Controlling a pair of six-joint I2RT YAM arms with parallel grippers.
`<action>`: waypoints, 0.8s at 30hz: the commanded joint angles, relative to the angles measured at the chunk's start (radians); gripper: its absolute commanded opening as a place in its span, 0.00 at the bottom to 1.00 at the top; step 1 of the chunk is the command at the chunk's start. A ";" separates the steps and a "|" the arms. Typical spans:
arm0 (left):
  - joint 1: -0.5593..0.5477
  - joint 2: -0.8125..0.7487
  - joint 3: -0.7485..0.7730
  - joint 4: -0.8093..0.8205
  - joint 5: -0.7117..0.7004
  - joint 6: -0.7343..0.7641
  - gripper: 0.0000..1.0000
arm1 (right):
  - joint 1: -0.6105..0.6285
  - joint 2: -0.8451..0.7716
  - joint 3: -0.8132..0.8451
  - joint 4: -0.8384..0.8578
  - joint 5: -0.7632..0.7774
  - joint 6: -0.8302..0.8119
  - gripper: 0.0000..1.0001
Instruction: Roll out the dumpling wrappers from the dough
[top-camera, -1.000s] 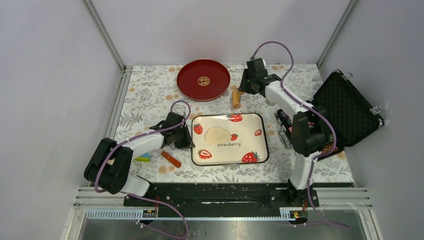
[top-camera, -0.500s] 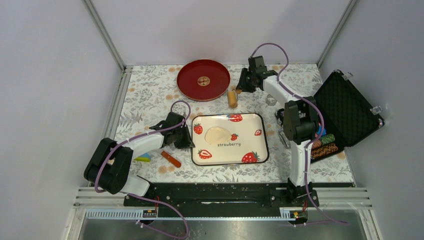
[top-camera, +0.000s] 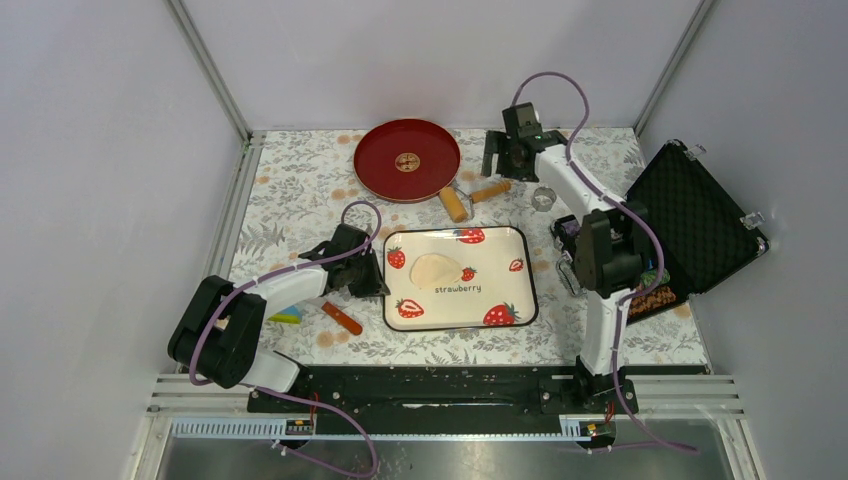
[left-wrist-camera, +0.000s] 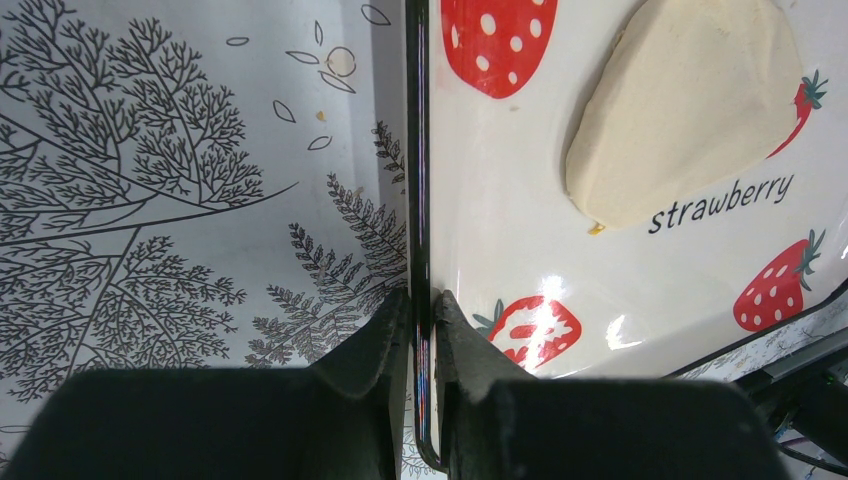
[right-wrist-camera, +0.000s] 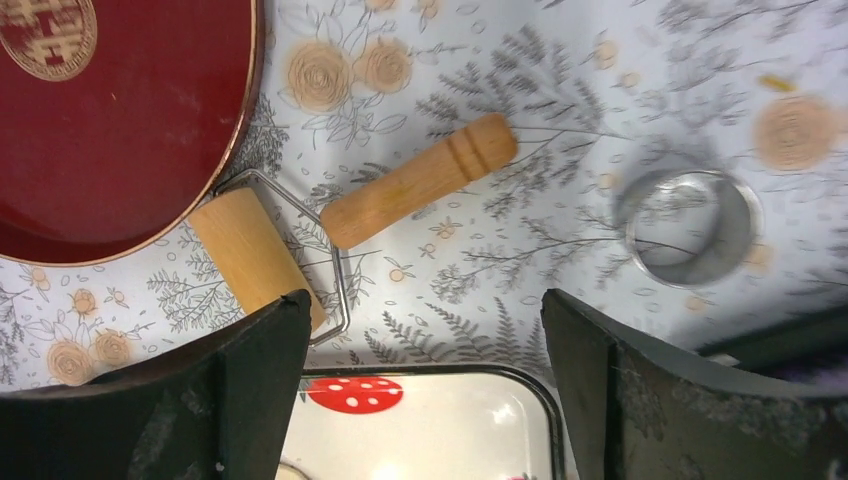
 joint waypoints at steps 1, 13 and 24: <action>-0.005 0.022 -0.019 -0.065 -0.043 0.042 0.00 | -0.013 -0.134 0.075 -0.074 0.133 -0.045 0.92; -0.004 0.021 -0.021 -0.064 -0.044 0.042 0.00 | -0.302 -0.093 0.018 -0.169 -0.092 0.212 0.74; -0.005 0.020 -0.021 -0.064 -0.042 0.042 0.00 | -0.369 0.175 0.209 -0.364 -0.160 0.202 0.65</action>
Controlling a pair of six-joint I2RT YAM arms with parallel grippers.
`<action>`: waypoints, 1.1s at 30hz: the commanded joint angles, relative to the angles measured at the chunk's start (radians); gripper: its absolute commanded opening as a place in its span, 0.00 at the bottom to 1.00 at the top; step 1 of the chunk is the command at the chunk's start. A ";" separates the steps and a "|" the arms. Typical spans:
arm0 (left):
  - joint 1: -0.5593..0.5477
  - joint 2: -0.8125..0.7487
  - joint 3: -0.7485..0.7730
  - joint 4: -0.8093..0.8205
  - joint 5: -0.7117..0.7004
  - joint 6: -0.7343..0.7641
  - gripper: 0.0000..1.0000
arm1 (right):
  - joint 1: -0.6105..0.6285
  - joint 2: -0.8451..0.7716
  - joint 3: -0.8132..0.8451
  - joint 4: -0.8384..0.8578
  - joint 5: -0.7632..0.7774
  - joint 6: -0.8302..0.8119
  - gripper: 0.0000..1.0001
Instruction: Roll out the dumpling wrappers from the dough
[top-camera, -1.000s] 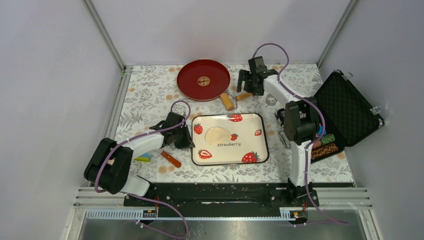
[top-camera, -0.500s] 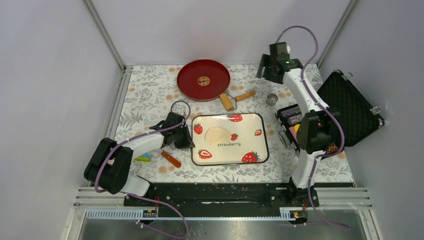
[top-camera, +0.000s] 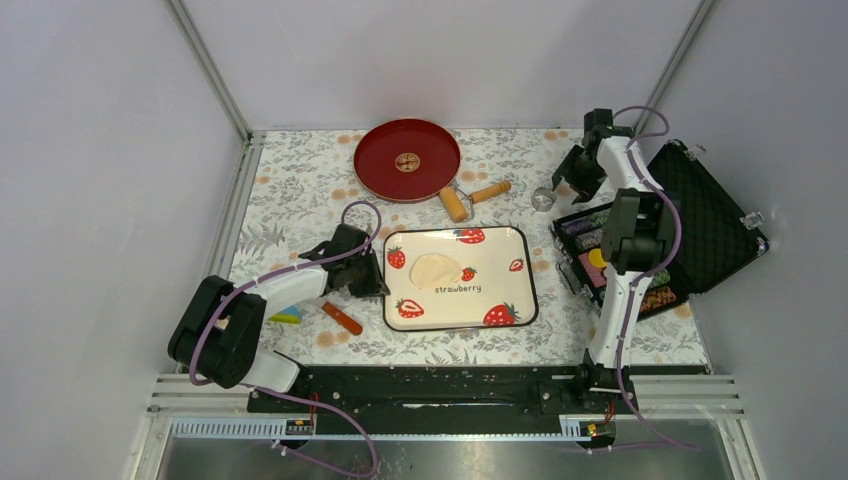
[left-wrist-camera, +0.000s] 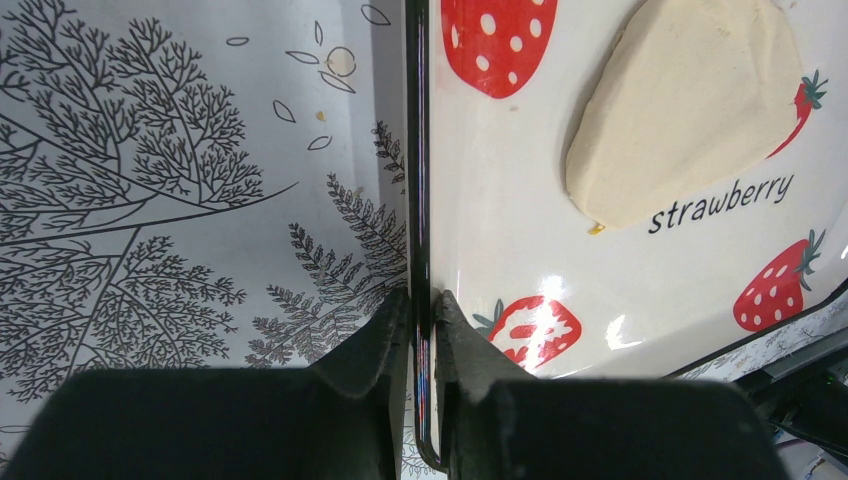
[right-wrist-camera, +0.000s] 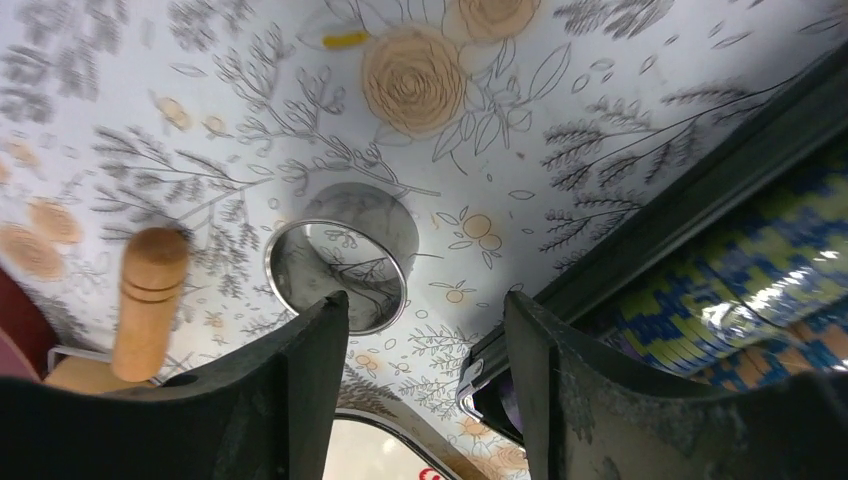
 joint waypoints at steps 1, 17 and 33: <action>-0.005 0.020 -0.021 -0.065 -0.041 0.043 0.00 | 0.016 0.048 0.078 -0.091 -0.064 0.009 0.64; -0.005 0.023 -0.019 -0.066 -0.044 0.044 0.00 | 0.017 0.173 0.229 -0.202 -0.087 -0.023 0.47; -0.005 0.025 -0.017 -0.066 -0.042 0.042 0.00 | 0.036 0.257 0.365 -0.373 -0.104 -0.055 0.43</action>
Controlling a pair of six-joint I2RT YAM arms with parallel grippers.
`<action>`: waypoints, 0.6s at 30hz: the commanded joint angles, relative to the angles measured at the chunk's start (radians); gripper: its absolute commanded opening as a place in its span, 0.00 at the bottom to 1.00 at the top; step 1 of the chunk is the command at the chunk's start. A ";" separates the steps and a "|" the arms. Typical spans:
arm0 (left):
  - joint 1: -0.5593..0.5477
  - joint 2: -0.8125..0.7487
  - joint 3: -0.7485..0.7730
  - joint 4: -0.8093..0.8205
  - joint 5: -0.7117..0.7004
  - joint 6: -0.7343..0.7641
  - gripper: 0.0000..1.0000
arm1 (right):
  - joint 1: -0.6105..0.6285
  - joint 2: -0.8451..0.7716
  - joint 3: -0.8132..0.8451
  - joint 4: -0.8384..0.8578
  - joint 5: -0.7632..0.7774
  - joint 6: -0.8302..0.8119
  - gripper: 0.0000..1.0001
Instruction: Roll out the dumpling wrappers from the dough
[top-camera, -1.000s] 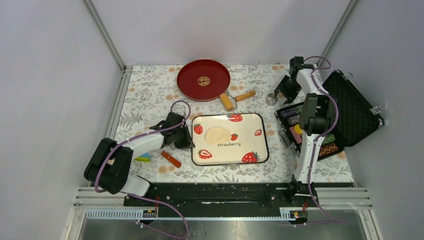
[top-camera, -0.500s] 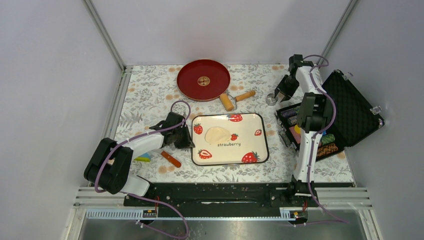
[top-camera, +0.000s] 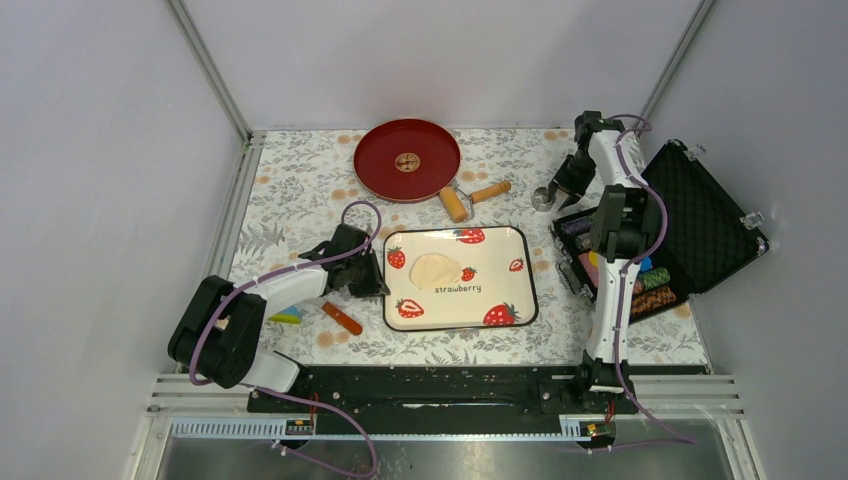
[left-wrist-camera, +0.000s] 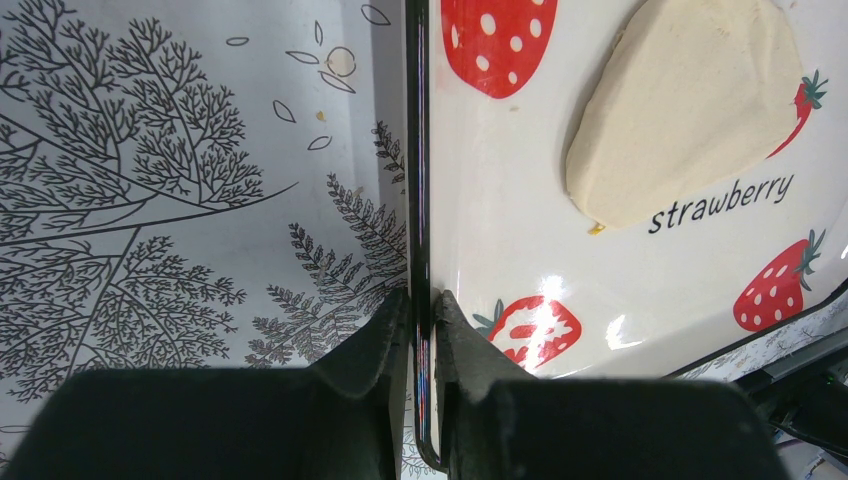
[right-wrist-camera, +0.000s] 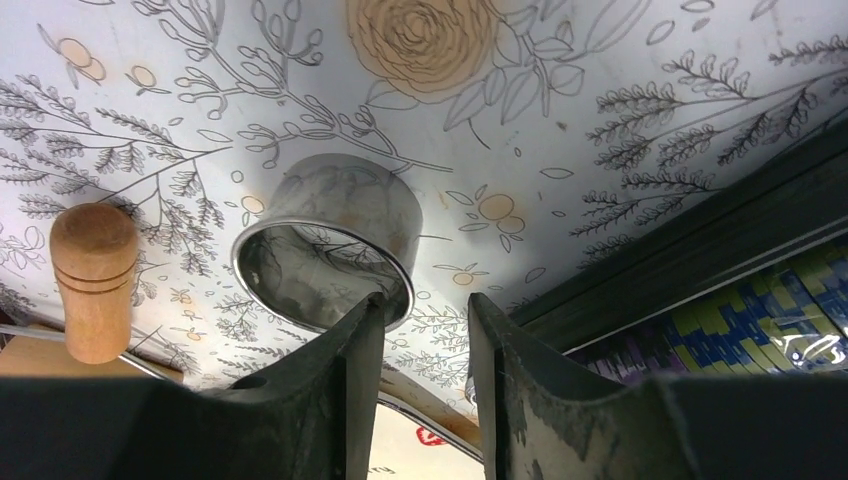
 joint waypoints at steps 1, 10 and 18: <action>-0.005 0.025 -0.018 -0.064 -0.044 0.043 0.00 | 0.024 0.048 0.128 -0.119 -0.019 -0.038 0.42; -0.005 0.023 -0.018 -0.066 -0.042 0.042 0.00 | 0.028 0.068 0.156 -0.151 -0.038 -0.062 0.23; -0.005 0.024 -0.018 -0.065 -0.042 0.042 0.00 | 0.029 0.068 0.146 -0.160 -0.064 -0.087 0.08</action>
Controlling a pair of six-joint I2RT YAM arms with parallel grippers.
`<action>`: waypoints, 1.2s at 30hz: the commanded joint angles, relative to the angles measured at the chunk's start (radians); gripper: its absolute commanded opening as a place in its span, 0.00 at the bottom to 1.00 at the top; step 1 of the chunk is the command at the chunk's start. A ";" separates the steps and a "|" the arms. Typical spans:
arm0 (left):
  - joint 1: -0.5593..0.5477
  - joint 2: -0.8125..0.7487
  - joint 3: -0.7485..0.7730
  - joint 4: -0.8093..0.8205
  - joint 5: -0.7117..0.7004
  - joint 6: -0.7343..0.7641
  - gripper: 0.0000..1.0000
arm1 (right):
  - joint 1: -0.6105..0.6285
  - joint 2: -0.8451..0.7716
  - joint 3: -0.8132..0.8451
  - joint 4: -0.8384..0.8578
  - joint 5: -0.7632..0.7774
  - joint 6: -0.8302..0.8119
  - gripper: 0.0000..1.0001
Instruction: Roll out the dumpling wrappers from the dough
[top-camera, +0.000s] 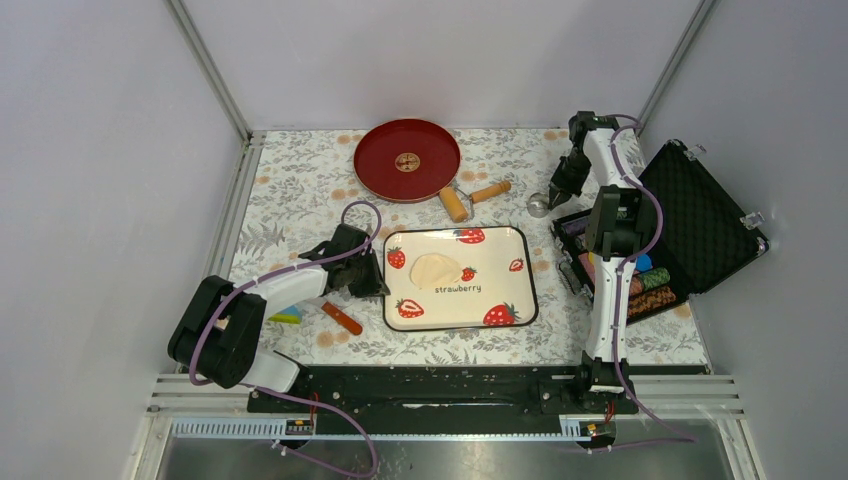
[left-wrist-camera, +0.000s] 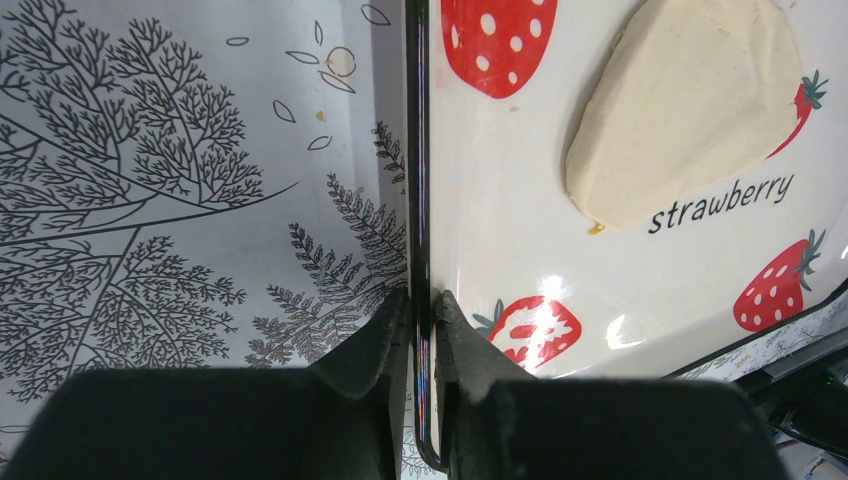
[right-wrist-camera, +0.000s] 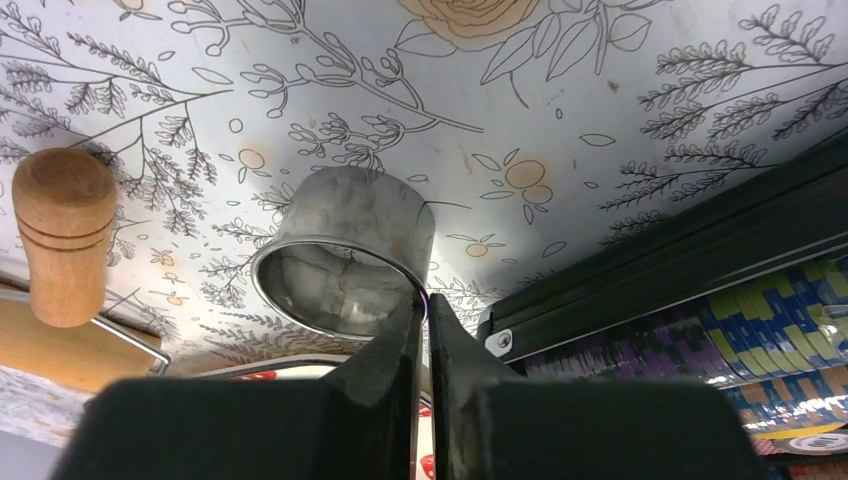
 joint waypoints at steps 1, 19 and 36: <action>-0.005 0.024 -0.020 -0.065 -0.042 0.042 0.00 | 0.006 0.005 0.030 -0.046 -0.043 -0.031 0.03; -0.004 0.024 -0.019 -0.066 -0.043 0.042 0.00 | 0.077 -0.110 -0.128 0.014 -0.061 -0.070 0.29; -0.005 0.023 -0.018 -0.065 -0.045 0.042 0.00 | 0.087 -0.165 -0.151 0.019 0.001 -0.077 0.00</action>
